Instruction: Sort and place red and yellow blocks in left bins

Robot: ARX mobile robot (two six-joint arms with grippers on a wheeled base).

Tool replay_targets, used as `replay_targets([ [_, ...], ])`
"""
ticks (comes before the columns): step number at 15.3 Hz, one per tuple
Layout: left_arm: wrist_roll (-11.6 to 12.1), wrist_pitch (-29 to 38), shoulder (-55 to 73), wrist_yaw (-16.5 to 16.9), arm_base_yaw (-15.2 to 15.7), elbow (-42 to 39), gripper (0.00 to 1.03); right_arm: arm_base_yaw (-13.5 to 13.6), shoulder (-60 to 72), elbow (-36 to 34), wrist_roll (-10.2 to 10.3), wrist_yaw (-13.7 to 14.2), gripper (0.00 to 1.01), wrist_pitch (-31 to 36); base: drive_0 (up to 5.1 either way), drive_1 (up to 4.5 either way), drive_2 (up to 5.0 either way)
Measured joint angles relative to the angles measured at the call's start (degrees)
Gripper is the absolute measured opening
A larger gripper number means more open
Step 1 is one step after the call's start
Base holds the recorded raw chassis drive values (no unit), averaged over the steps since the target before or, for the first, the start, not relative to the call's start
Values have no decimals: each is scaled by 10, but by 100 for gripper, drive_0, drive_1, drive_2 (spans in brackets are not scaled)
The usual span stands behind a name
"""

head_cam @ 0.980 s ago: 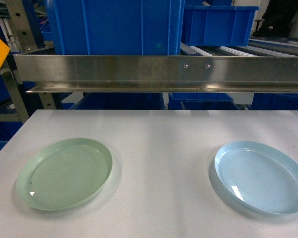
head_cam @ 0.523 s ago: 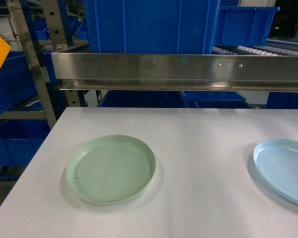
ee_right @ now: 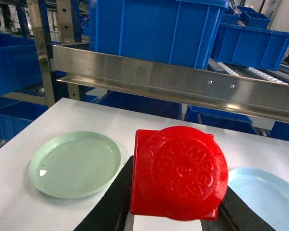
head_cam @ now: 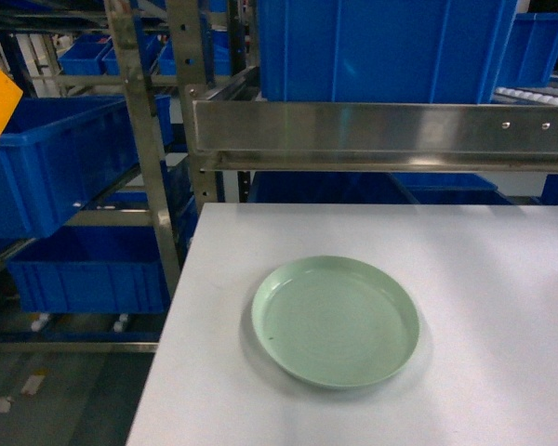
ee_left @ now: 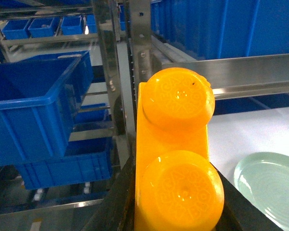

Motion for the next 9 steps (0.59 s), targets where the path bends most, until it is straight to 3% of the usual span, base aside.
replay_targets([
  [9,0,2,0,0,0,-1,26,0,0,-1,0,0,28,0,-502,243,243],
])
